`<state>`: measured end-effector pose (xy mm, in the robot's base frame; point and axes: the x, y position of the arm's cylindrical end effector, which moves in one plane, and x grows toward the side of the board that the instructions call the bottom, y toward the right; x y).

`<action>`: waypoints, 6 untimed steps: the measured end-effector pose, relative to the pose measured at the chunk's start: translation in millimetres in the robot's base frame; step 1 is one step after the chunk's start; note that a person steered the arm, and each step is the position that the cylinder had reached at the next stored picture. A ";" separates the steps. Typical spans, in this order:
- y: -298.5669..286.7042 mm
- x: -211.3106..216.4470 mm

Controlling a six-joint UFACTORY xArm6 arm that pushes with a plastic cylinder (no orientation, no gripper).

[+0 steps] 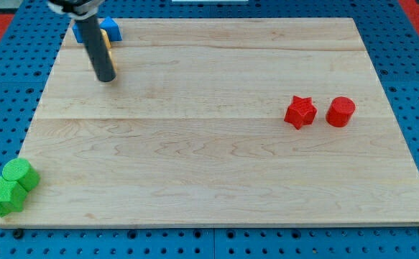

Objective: Move your arm to the bottom center of the board

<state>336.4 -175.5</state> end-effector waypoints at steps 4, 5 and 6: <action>138.8 180.7; 142.9 279.9; 109.0 282.5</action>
